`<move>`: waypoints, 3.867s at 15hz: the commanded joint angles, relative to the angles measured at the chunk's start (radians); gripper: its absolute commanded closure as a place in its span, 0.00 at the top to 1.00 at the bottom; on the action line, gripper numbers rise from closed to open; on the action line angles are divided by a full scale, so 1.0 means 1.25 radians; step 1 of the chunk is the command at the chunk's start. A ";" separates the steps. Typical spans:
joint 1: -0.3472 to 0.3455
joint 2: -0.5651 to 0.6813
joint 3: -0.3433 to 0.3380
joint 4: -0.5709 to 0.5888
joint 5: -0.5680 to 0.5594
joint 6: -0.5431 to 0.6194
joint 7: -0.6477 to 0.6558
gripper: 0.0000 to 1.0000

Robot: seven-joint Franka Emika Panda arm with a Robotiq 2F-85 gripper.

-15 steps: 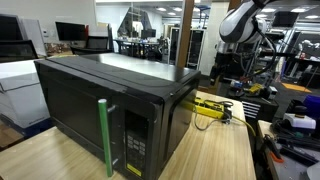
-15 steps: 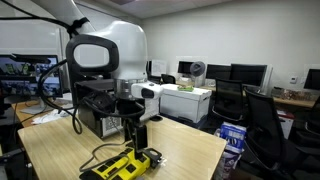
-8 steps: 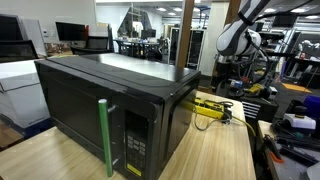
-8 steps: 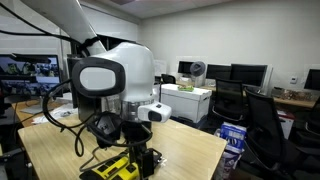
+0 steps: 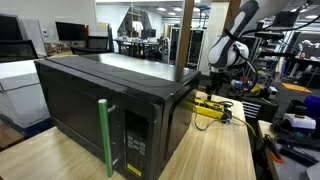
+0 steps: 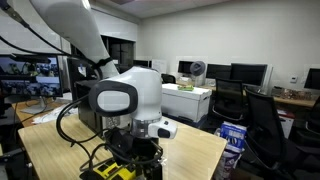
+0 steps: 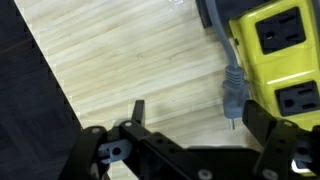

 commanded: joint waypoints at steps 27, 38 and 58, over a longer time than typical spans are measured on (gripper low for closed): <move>-0.011 0.014 0.023 0.003 -0.104 -0.024 0.005 0.97; -0.014 -0.015 0.023 -0.037 -0.106 -0.010 -0.004 0.38; 0.061 -0.088 0.029 0.145 -0.231 -0.445 -0.023 0.05</move>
